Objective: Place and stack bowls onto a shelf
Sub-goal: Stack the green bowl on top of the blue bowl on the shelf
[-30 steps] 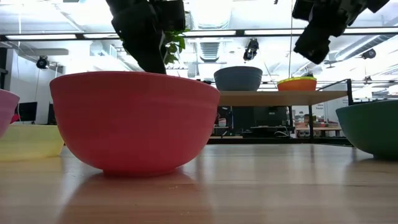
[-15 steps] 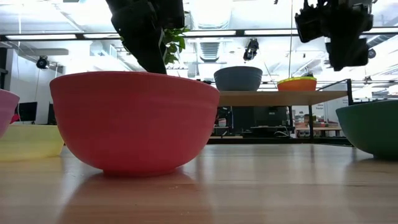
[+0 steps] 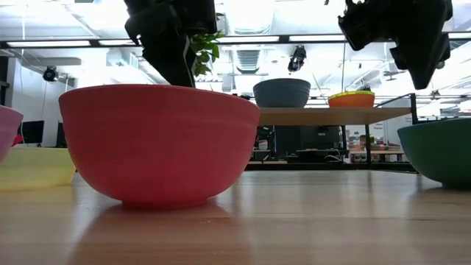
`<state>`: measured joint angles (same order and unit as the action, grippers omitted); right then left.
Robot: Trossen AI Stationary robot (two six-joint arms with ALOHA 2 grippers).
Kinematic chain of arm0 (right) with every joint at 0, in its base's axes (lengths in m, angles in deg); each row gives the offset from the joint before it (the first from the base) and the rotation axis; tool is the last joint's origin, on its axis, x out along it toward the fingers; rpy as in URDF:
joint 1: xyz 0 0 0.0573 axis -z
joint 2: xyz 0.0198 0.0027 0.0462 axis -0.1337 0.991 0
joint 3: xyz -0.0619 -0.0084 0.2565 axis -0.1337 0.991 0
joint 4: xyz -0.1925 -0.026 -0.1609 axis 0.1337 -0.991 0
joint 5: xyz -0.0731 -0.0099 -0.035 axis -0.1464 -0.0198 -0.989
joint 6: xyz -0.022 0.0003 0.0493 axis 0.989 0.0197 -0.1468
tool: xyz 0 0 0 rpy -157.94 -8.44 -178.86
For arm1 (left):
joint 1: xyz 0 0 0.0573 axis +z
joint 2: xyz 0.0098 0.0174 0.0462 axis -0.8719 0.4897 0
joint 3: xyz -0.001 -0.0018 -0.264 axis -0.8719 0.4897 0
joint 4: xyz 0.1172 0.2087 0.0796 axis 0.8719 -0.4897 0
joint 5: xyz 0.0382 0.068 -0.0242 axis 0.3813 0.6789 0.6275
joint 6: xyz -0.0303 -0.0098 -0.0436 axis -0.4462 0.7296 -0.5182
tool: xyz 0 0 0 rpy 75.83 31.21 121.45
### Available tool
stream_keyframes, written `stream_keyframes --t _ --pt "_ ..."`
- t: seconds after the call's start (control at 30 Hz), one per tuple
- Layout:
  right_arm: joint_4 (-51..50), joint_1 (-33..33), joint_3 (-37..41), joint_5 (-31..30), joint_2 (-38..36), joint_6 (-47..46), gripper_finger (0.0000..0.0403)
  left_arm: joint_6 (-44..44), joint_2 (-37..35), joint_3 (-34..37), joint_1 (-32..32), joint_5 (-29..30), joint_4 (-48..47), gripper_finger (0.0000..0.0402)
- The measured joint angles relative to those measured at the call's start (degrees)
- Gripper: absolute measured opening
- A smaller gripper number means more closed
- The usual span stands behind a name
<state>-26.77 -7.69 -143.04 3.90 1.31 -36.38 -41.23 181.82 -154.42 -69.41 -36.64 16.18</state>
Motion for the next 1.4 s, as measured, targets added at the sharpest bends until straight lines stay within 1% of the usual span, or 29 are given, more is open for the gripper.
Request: stream_keyframes --t 0.17,0.23,0.33,0.43,0.6,0.73,0.9,1.07,1.27,1.4 --pt "-2.3 -2.3 -2.4 -1.9 5.9 -2.2 0.0155 0.3 -0.1 0.0 0.0 0.0 -1.1 0.0219" --pt "-3.0 -3.0 -3.0 -2.0 7.8 -3.0 0.0171 0.8 -0.4 0.0 -0.1 0.7 -1.4 0.0219" --pt "-2.9 -4.1 -3.4 -3.0 9.6 -4.8 0.0182 1.9 -1.2 0.0 -0.4 2.6 -1.8 0.0219" --pt "-2.8 -5.3 -3.5 -5.3 10.9 -6.9 0.0181 2.7 -2.5 0.0 -0.7 4.0 -1.7 0.0219" --pt "-2.8 -7.0 -3.3 -8.5 13.1 -9.5 0.0163 2.8 -5.6 0.2 -1.8 7.6 -1.4 0.0219" --pt "-2.7 -7.4 -3.3 -9.0 15.0 -9.6 0.0135 3.0 -9.0 1.1 -3.3 11.4 0.7 0.0219" --pt "-2.5 -7.4 -3.3 -9.1 17.4 -8.7 0.0080 3.1 -15.3 5.5 -4.8 17.5 7.6 0.0219" --pt "-2.6 -7.4 -3.4 -8.9 17.2 -8.1 0.0018 3.1 -22.5 11.1 -5.0 20.8 15.4 0.0219" --pt "-2.9 -7.4 -5.3 -8.6 15.8 -7.2 0.0010 3.2 -30.3 16.9 -5.0 21.5 22.9 0.0219" --pt "-3.1 -7.4 -9.6 -6.1 14.9 0.4 0.0009 3.2 -34.6 20.2 -5.0 21.5 27.2 0.0219"
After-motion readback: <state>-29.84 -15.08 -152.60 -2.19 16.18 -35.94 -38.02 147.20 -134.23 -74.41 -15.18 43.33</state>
